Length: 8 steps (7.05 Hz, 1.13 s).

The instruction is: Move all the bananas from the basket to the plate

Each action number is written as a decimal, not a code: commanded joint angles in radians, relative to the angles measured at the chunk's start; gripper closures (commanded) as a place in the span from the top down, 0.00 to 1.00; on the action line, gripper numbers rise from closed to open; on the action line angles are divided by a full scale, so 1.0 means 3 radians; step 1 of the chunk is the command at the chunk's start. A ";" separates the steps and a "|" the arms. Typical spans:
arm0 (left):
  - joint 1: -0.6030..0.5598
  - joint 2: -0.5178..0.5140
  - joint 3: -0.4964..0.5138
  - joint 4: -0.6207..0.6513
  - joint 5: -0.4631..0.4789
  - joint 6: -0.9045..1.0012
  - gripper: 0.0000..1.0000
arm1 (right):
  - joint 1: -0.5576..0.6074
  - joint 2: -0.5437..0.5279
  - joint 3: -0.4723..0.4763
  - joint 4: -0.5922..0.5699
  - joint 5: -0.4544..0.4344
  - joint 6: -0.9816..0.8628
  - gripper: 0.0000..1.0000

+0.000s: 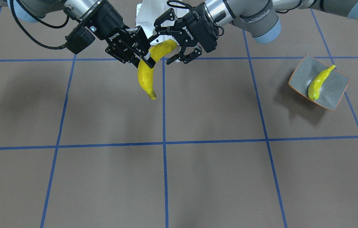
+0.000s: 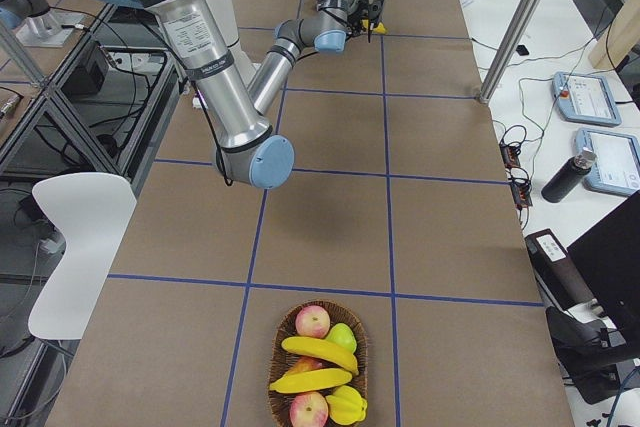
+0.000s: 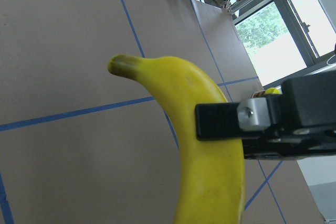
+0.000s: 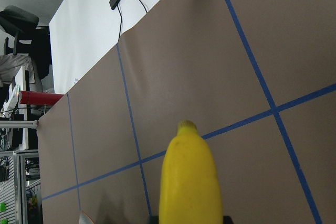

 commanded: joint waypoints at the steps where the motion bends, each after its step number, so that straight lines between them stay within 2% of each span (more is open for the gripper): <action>1: 0.0062 0.0000 -0.0015 -0.0012 0.0000 -0.0009 0.00 | -0.0001 0.0007 0.0004 0.0006 -0.0175 -0.0061 0.99; 3: 0.0062 0.0107 -0.0010 -0.0002 -0.0006 0.0011 0.00 | 0.0182 -0.0009 0.0004 -0.0014 -0.0106 -0.0214 1.00; 4: 0.0037 0.0259 -0.0020 -0.0002 -0.0011 0.0037 0.00 | 0.0426 -0.0064 -0.0021 -0.0050 0.0133 -0.0224 1.00; 5: -0.0009 0.0504 -0.0111 0.0003 0.0005 0.0047 0.00 | 0.0707 -0.0191 -0.0026 -0.0288 0.0444 -0.0417 1.00; 6: -0.0131 0.0810 -0.0279 0.0003 0.0005 0.0052 0.00 | 0.0887 -0.0370 -0.0021 -0.0534 0.0533 -0.0733 1.00; 7: -0.0238 0.1182 -0.0463 0.0003 -0.0010 0.0336 0.00 | 0.0985 -0.0564 -0.0036 -0.0769 0.0529 -0.1110 1.00; 8: -0.0254 0.1697 -0.0662 0.0003 -0.0021 0.0911 0.00 | 0.1082 -0.0763 -0.0037 -0.0918 0.0519 -0.1555 1.00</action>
